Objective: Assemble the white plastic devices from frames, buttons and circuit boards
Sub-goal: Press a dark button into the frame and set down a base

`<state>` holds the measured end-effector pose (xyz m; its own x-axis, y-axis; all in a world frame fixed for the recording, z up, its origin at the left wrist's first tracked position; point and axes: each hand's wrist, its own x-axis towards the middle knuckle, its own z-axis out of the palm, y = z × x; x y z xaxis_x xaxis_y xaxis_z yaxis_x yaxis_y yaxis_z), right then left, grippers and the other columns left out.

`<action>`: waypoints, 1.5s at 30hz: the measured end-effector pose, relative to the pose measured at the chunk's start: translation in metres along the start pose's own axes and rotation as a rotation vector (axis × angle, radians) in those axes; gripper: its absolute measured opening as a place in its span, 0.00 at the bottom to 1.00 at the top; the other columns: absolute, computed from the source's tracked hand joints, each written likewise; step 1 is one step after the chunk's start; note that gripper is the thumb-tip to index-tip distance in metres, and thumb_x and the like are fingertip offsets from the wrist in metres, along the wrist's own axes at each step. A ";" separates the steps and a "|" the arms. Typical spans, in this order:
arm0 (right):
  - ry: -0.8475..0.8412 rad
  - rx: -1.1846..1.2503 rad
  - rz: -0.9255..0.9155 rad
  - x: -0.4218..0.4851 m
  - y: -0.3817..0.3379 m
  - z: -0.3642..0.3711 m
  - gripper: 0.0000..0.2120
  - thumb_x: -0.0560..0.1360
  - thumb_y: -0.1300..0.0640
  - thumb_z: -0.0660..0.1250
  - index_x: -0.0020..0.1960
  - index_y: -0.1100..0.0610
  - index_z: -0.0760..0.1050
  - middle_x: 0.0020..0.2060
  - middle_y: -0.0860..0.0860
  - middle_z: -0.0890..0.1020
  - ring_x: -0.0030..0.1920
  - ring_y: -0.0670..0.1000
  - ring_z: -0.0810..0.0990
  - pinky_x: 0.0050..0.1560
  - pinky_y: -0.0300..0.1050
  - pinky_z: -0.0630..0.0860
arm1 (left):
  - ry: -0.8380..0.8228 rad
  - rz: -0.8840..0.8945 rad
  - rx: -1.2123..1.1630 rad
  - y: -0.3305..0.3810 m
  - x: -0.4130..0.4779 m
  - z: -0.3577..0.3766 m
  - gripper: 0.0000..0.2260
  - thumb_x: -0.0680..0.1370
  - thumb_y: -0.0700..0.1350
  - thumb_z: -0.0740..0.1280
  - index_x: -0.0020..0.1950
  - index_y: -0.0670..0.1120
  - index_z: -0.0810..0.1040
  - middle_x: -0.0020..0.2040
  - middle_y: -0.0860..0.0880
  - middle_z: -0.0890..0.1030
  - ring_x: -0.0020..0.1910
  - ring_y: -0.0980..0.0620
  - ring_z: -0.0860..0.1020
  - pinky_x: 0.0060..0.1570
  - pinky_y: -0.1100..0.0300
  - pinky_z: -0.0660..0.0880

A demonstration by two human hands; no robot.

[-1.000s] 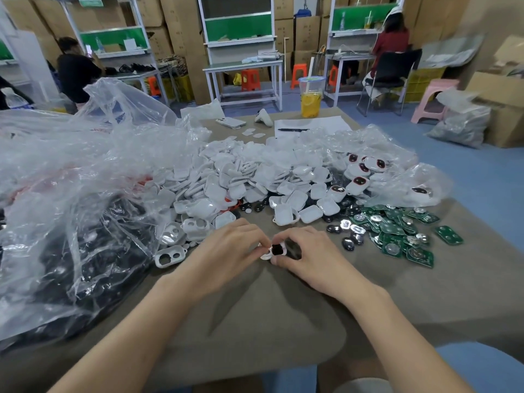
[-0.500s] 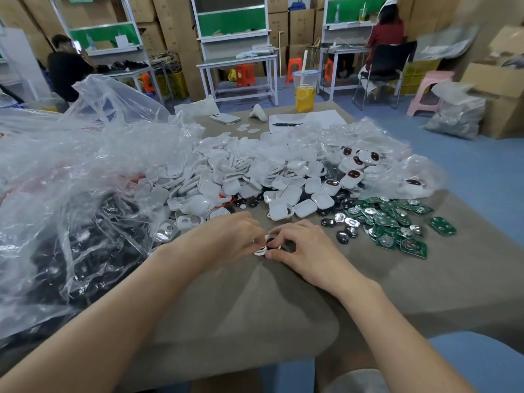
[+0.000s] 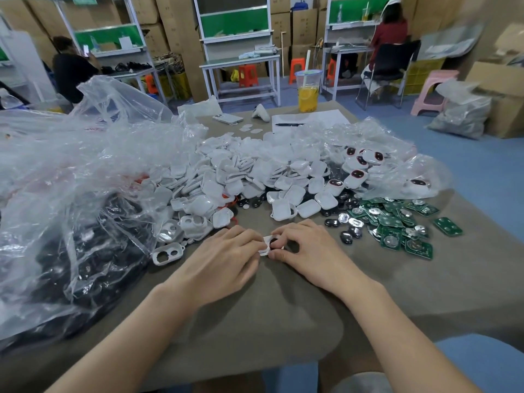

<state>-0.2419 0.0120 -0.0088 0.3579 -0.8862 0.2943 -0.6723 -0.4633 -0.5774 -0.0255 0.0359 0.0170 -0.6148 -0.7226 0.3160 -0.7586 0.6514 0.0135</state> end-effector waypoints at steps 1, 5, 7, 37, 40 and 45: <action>-0.003 0.001 -0.002 0.000 0.000 0.000 0.06 0.74 0.42 0.71 0.44 0.43 0.80 0.58 0.34 0.80 0.57 0.41 0.69 0.61 0.44 0.64 | 0.022 -0.013 0.002 0.001 -0.001 0.002 0.11 0.81 0.48 0.61 0.57 0.49 0.82 0.60 0.52 0.79 0.53 0.50 0.78 0.52 0.58 0.74; 0.001 0.015 -0.023 -0.002 -0.002 -0.004 0.06 0.75 0.43 0.71 0.44 0.44 0.80 0.59 0.35 0.78 0.58 0.39 0.67 0.62 0.42 0.65 | 0.045 -0.123 -0.161 0.000 -0.005 0.008 0.12 0.82 0.54 0.63 0.60 0.53 0.82 0.63 0.54 0.76 0.57 0.53 0.76 0.58 0.57 0.72; 0.023 0.022 -0.024 -0.004 -0.002 -0.004 0.05 0.75 0.44 0.71 0.44 0.45 0.80 0.59 0.33 0.77 0.59 0.37 0.67 0.60 0.36 0.63 | 0.048 -0.156 -0.213 -0.001 -0.006 0.010 0.12 0.81 0.55 0.65 0.62 0.55 0.80 0.65 0.57 0.76 0.61 0.55 0.74 0.63 0.60 0.68; 0.127 0.129 -0.066 -0.009 -0.008 -0.009 0.05 0.73 0.44 0.74 0.44 0.44 0.83 0.59 0.30 0.77 0.62 0.37 0.69 0.61 0.28 0.61 | 0.250 -0.118 -0.163 0.000 -0.008 0.014 0.09 0.78 0.49 0.70 0.58 0.52 0.82 0.63 0.54 0.80 0.58 0.53 0.77 0.61 0.65 0.69; 0.119 0.125 -0.066 -0.009 -0.008 -0.008 0.05 0.73 0.44 0.74 0.43 0.44 0.83 0.57 0.30 0.78 0.61 0.36 0.68 0.60 0.26 0.60 | 0.253 -0.121 -0.157 -0.001 -0.008 0.016 0.08 0.78 0.49 0.70 0.56 0.52 0.83 0.61 0.54 0.80 0.57 0.52 0.78 0.60 0.68 0.66; 0.120 0.109 -0.081 -0.010 -0.009 -0.007 0.04 0.73 0.45 0.75 0.43 0.45 0.83 0.55 0.30 0.79 0.60 0.35 0.69 0.60 0.28 0.61 | 0.285 -0.098 -0.153 -0.001 -0.009 0.017 0.07 0.79 0.50 0.69 0.53 0.51 0.83 0.60 0.53 0.81 0.55 0.52 0.77 0.61 0.71 0.65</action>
<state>-0.2444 0.0248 -0.0011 0.3239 -0.8439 0.4277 -0.5682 -0.5350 -0.6252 -0.0231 0.0377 -0.0023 -0.4393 -0.7039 0.5582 -0.7565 0.6250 0.1928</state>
